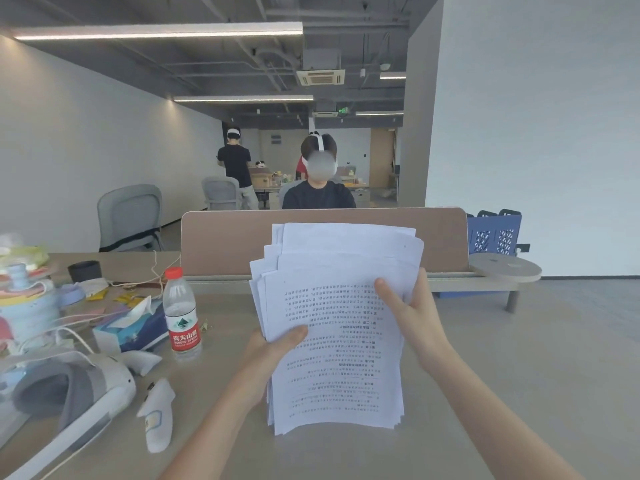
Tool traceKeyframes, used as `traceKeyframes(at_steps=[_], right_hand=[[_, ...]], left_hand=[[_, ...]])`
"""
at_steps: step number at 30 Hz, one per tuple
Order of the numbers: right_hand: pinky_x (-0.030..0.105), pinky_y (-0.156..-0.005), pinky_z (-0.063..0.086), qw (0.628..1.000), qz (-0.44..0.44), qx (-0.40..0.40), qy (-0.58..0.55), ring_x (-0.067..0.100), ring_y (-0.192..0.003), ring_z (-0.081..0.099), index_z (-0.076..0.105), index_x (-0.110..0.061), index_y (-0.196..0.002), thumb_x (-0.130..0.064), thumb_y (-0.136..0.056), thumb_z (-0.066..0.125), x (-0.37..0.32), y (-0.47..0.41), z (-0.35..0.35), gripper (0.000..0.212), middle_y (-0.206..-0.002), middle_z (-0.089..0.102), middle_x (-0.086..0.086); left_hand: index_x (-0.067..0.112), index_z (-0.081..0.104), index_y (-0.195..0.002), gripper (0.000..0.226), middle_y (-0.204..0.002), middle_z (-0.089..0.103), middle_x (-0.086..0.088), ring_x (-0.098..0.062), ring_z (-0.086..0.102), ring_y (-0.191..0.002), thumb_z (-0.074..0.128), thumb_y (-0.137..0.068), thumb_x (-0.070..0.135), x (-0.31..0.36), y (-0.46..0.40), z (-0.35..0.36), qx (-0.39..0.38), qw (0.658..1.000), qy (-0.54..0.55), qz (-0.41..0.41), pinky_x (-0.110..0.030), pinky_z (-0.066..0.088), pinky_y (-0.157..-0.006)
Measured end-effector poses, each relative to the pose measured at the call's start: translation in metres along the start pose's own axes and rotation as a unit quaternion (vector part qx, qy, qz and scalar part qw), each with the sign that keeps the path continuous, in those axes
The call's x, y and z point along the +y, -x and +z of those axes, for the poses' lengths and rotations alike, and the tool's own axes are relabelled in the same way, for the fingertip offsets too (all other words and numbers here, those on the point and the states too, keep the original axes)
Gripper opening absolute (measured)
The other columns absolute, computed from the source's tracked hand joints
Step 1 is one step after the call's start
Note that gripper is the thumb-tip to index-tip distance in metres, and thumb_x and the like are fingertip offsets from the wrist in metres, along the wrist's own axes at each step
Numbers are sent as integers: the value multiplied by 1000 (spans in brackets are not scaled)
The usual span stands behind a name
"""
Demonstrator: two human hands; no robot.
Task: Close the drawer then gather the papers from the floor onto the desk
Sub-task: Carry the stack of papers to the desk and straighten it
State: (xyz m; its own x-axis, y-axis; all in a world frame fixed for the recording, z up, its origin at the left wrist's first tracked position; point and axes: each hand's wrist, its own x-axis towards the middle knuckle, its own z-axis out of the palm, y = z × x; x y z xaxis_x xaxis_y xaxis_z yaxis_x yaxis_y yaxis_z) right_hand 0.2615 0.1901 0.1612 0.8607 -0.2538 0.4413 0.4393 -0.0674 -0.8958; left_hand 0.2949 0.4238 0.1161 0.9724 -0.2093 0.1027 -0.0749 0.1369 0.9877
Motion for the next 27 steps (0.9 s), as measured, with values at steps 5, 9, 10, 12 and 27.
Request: traceKeyframes(at_steps=[5, 9, 10, 12, 27], right_hand=[[21, -78, 54, 999, -19, 0, 40, -1, -98, 70, 52, -32, -110, -32, -91, 70, -13, -6, 0, 27, -100, 71, -23], [41, -92, 56, 996, -37, 1, 80, 7, -103, 70, 49, -22, -114, -41, -88, 71, -23, -8, -3, 39, -108, 71, -13], [44, -93, 56, 996, -40, -2, 83, 9, -103, 70, 47, -19, -115, -41, -89, 71, -25, -8, -3, 41, -110, 71, -9], [46, -93, 56, 995, -40, -3, 90, 10, -103, 71, 46, -19, -116, -41, -88, 71, -26, -8, -3, 44, -111, 71, -9], [15, -73, 56, 999, 13, 26, 16, 5, -100, 73, 58, -18, -124, -10, -88, 75, 13, 8, -17, 41, -110, 76, -10]], left_hand=[[16, 73, -109, 30, -103, 80, -3, -22, 77, -94, 80, -79, 19, 3, -1, 4, 4, 1000, 17, 5, -35, 60, -75], [18, 73, -108, 24, -103, 80, -2, -21, 76, -94, 74, -84, 17, 6, 2, 9, -11, 1000, 15, 8, -33, 60, -75], [18, 74, -108, 23, -104, 80, -3, -21, 76, -94, 73, -85, 17, 6, 3, 10, -18, 1000, 14, 9, -33, 60, -74], [16, 74, -107, 21, -102, 80, -3, -21, 77, -92, 71, -86, 15, 5, 4, 12, -28, 999, 14, 12, -29, 61, -70], [23, 76, -96, 14, -94, 81, 3, -18, 77, -88, 74, -84, 29, -14, 1, 19, 16, 999, -26, -16, -33, 58, -75]])
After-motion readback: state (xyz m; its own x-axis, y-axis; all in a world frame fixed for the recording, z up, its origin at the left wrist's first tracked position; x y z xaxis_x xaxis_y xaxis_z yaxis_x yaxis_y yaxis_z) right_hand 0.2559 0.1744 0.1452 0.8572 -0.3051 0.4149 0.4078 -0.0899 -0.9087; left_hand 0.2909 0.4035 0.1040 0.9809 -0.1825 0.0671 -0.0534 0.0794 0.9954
